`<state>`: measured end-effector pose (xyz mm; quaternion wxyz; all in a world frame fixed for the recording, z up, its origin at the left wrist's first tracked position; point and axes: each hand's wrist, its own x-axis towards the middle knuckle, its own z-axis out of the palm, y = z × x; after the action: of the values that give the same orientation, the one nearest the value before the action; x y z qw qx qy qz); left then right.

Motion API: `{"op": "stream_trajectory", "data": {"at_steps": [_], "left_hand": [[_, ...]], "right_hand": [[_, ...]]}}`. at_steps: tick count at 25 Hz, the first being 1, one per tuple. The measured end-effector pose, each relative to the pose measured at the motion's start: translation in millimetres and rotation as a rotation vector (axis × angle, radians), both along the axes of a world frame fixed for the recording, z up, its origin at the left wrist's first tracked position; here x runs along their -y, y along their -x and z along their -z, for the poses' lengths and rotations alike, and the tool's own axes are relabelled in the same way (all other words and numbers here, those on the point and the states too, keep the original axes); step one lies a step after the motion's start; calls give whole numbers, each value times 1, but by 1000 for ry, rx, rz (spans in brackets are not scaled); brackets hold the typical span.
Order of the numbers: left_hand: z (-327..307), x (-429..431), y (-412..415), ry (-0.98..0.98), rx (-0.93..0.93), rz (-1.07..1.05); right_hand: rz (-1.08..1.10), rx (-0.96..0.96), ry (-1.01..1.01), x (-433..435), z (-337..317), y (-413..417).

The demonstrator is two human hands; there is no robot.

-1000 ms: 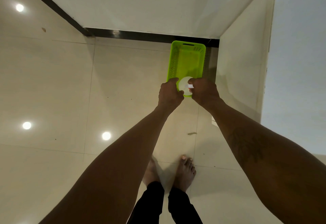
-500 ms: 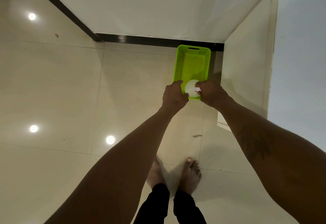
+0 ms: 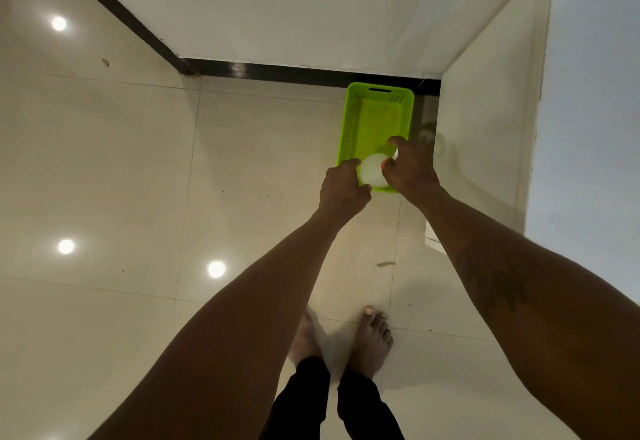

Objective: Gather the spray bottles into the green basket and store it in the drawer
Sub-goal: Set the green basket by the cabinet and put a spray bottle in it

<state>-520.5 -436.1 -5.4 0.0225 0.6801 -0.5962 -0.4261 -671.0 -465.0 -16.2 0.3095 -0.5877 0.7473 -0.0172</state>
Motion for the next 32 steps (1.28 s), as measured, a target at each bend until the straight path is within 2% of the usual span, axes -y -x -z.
{"op": "stream_trajectory", "data": {"at_steps": [4, 6, 8, 12, 15, 21, 25, 32], "left_hand": [[0, 5, 4, -20, 0, -13], [0, 5, 6, -28, 5, -18], [0, 5, 7, -27, -1, -30], [0, 8, 9, -8, 10, -17], [0, 9, 9, 6, 2, -23], [-2, 7, 16, 4, 0, -14], [-2, 8, 17, 15, 18, 9], [-20, 11, 13, 59, 73, 37]], "right_hand": [[17, 47, -67, 6, 5, -3], [101, 109, -121, 6, 5, -5], [169, 112, -80, 4, 6, -5], [72, 40, -22, 3, 8, -3], [25, 58, 25, 1, 8, 3], [-173, -1, -40, -6, 5, 8], [-38, 63, -8, -7, 4, 11], [-73, -72, 5, -15, -19, 4]]}}
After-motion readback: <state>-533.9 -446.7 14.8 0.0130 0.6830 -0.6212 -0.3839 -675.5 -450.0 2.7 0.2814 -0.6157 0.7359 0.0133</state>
